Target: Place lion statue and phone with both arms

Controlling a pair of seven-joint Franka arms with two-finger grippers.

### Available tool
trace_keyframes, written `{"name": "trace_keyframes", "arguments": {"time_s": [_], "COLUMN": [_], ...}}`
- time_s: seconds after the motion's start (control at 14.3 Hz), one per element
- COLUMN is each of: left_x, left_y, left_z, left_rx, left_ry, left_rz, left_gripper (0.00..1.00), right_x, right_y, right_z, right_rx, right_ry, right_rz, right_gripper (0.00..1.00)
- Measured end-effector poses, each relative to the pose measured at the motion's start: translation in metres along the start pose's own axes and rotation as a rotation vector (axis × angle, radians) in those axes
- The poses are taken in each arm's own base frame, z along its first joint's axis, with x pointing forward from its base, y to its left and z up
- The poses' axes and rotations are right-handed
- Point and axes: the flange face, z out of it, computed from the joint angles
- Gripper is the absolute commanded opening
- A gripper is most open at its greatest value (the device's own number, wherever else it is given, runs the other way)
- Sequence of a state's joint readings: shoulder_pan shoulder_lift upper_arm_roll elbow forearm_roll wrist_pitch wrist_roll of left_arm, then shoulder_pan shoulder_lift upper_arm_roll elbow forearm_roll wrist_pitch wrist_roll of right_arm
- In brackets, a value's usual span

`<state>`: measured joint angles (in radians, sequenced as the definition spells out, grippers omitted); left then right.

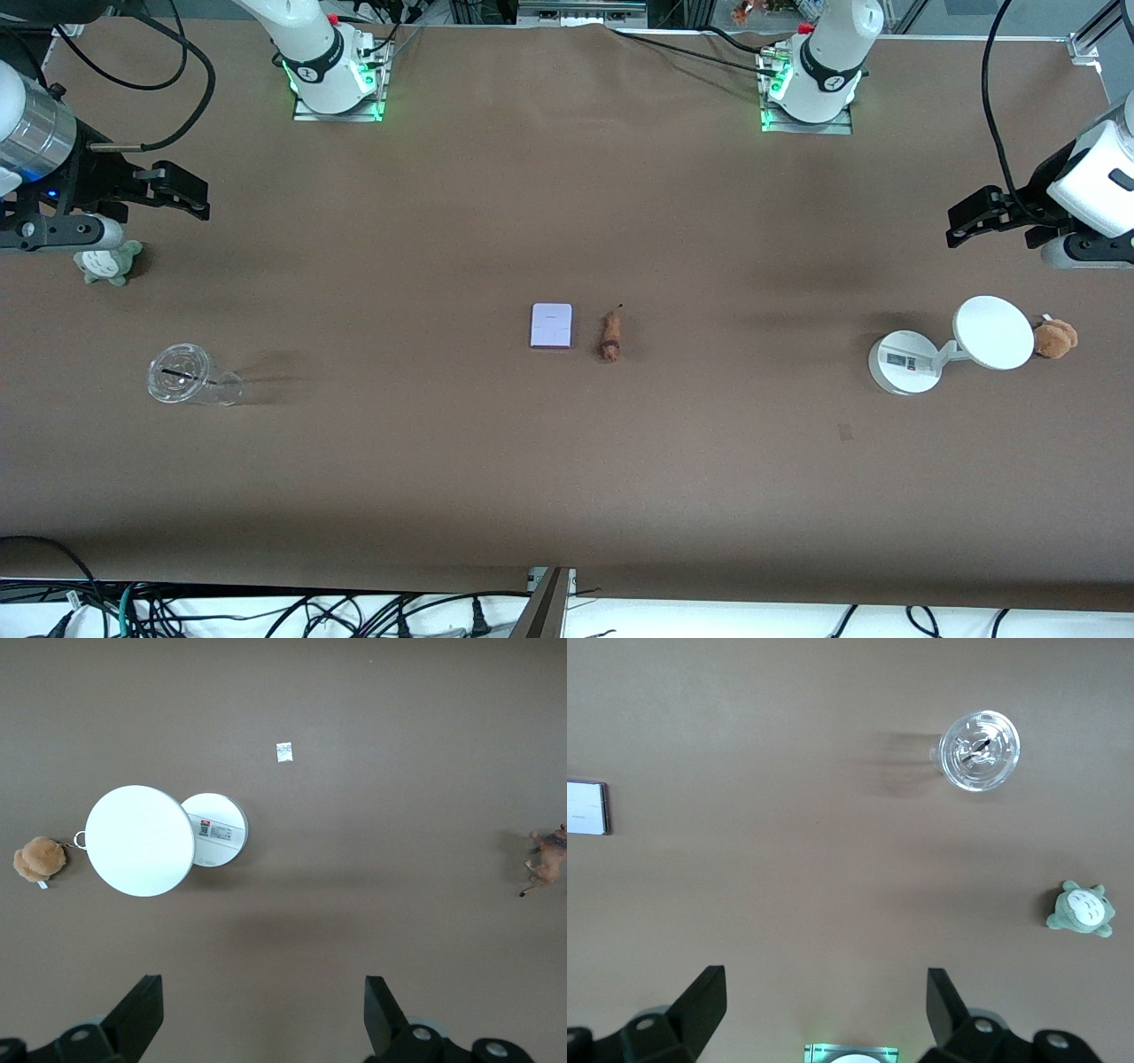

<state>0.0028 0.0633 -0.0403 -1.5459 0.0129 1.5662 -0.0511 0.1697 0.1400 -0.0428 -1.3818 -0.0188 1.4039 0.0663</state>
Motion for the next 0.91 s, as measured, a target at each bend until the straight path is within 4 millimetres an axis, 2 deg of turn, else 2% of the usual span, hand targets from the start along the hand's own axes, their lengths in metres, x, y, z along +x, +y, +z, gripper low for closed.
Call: {"name": "trace_keyframes", "arguments": {"time_s": [0.91], "left_x": [-0.0001], "left_y": [0.0020], "left_z": [-0.0002], "left_rx": [-0.011], "left_ry": [0.000], "left_rz": [0.001], "left_gripper": [1.00], "right_x": [0.0024], "right_y": [0.0001], "right_z": [0.0037], "right_rx": [-0.001], "right_ry": [-0.007], "right_rz": [0.001], "right_gripper": [1.00]}}
